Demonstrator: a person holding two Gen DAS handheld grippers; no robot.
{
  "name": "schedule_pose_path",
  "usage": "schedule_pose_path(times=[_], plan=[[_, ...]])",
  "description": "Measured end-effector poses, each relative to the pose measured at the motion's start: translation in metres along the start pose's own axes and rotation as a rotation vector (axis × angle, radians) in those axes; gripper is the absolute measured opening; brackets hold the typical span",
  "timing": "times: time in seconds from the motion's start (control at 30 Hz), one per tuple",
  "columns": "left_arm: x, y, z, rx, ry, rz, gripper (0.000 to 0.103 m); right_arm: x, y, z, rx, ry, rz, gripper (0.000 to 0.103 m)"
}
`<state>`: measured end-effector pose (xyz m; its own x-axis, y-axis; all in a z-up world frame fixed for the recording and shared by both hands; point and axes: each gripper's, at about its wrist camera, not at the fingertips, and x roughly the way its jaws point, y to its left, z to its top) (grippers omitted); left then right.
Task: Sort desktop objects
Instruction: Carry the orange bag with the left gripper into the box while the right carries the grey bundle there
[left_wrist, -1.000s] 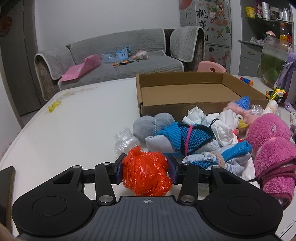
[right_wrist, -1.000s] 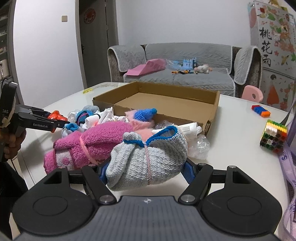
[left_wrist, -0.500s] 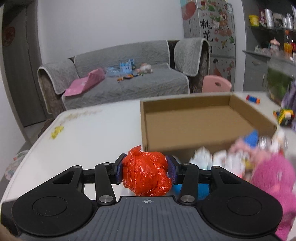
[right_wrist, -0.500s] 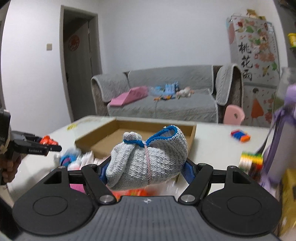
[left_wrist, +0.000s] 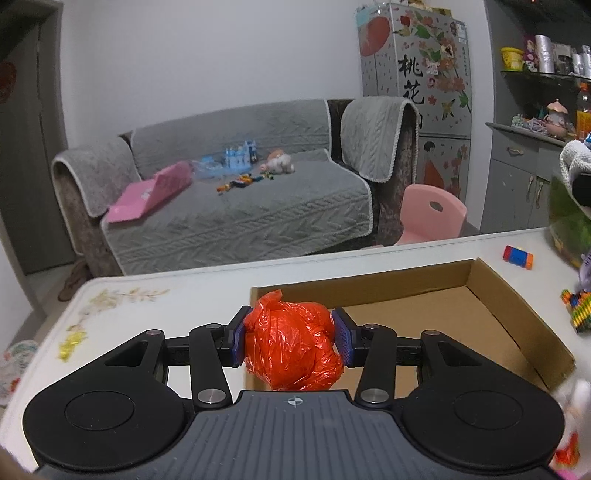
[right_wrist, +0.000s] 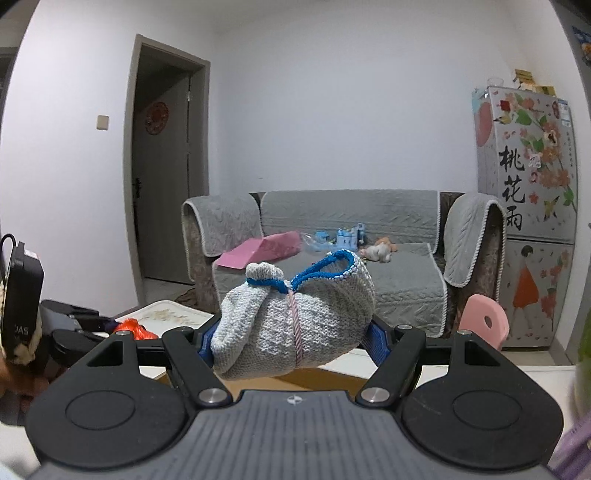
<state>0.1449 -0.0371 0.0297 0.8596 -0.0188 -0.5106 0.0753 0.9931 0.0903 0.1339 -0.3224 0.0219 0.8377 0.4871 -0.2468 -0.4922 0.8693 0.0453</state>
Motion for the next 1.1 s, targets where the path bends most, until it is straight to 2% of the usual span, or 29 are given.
schedule_pose_path(times=[0.27, 0.57, 0.8, 1.1], plan=[[0.042, -0.004, -0.008, 0.0, 0.073, -0.019, 0.052, 0.04, -0.011, -0.033, 0.04, 0.134, -0.015, 0.07], [0.056, -0.009, -0.016, 0.054, 0.111, -0.019, 0.053, 0.047, -0.02, -0.036, 0.105, 0.176, 0.115, 0.07], [0.065, -0.014, -0.018, 0.082, 0.138, -0.028, 0.053, 0.056, -0.008, -0.038, 0.068, 0.243, 0.134, 0.071], [0.077, -0.016, -0.004, 0.115, 0.137, 0.029, 0.053, 0.072, 0.002, -0.023, -0.013, 0.284, 0.13, 0.071]])
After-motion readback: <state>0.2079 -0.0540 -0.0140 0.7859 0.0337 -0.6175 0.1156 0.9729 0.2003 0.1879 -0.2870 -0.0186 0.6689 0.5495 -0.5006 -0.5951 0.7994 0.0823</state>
